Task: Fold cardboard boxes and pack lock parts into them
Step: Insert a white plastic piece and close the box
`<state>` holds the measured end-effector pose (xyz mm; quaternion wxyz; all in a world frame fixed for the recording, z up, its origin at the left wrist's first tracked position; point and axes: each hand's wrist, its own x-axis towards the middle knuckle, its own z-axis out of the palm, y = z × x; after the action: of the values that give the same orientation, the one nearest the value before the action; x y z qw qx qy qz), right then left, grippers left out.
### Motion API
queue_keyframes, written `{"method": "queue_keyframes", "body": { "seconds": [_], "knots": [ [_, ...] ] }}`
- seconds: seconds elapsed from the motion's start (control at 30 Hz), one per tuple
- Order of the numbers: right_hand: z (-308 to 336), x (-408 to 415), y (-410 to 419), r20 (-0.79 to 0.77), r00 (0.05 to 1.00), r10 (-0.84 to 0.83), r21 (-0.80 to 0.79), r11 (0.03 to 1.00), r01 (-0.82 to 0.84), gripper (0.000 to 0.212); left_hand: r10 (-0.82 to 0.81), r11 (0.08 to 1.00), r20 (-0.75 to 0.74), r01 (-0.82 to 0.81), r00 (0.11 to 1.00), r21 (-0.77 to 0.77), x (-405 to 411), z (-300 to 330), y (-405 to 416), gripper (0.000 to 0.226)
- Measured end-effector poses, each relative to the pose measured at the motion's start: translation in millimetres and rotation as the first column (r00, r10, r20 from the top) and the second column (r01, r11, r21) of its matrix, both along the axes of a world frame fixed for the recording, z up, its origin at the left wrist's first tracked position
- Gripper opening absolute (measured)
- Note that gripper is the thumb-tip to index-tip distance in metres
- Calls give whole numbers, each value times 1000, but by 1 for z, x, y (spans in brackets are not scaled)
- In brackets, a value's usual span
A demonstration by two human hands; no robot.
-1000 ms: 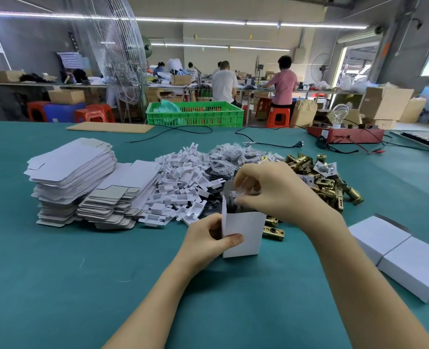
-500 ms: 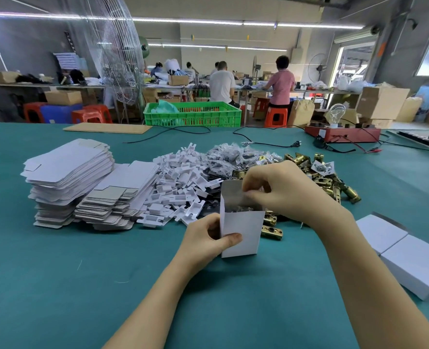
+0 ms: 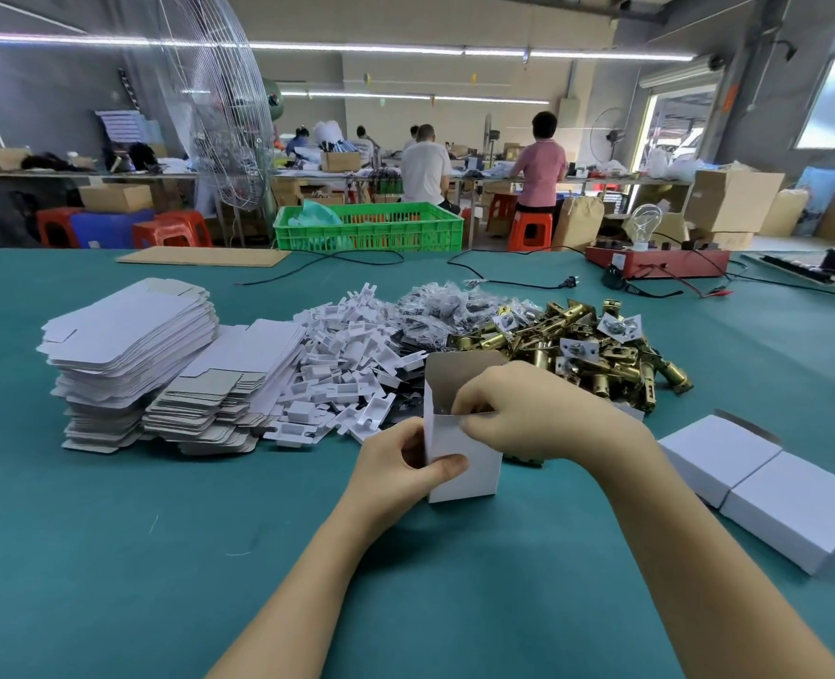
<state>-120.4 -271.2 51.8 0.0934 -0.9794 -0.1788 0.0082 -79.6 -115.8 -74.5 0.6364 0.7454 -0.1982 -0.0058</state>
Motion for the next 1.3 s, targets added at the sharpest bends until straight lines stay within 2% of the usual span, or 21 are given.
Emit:
{"method": "queue_keyframes", "body": {
  "seconds": [0.07, 0.13, 0.17, 0.23, 0.3, 0.33, 0.37, 0.47, 0.57, 0.67, 0.87, 1.07, 1.3],
  "knots": [
    [2, -2, -8, 109, 994, -18, 169, 986, -1, 20, -3, 1000, 31, 3, 1000, -4, 0, 0, -1, 32],
    [2, -4, -19, 238, 964, -120, 445, 895, 2, 14, 30, 999, 81, -29, 996, -20, -2, 1, -1, 38],
    [1, -5, -26, 247, 948, -201, 613, 790, 8, 13, 65, 997, 111, -60, 992, -45, -3, 2, -1, 44],
    [-10, -4, -36, 121, 931, -345, 886, 460, 55, 13, 160, 983, 187, -140, 969, -120, -7, 3, -1, 50],
    [-27, -2, -40, -85, 915, -394, 976, 152, 156, 16, 213, 973, 284, -175, 935, -153, -11, 4, -2, 53],
    [-36, -1, -42, -165, 907, -388, 975, 73, 208, 18, 216, 973, 333, -175, 918, -147, -13, 4, -3, 53],
    [-46, 1, -43, -218, 903, -370, 967, 43, 251, 20, 214, 975, 380, -176, 900, -132, -15, 3, -4, 53],
    [-66, 5, -40, -276, 924, -264, 952, 53, 300, 30, 224, 974, 478, -216, 849, -74, -18, 0, -8, 49],
    [-74, 7, -28, -290, 944, -159, 950, 74, 304, 37, 274, 961, 485, -255, 831, -106, -19, 0, -8, 51],
    [-80, 8, -18, -287, 957, -50, 957, 22, 288, 56, 298, 953, 482, -283, 824, -107, -18, 1, -7, 55],
    [-89, 10, -13, -312, 949, -42, 950, -39, 310, 55, 282, 959, 491, -255, 825, -122, -15, -4, -8, 53],
    [-96, 14, -15, -327, 945, -27, 945, -27, 326, 55, 297, 955, 519, -261, 802, -144, -13, -6, -9, 51],
    [-101, 18, -14, -330, 944, -29, 944, -24, 329, 63, 249, 965, 550, -249, 797, -76, -9, -5, -5, 44]
  ]
}}
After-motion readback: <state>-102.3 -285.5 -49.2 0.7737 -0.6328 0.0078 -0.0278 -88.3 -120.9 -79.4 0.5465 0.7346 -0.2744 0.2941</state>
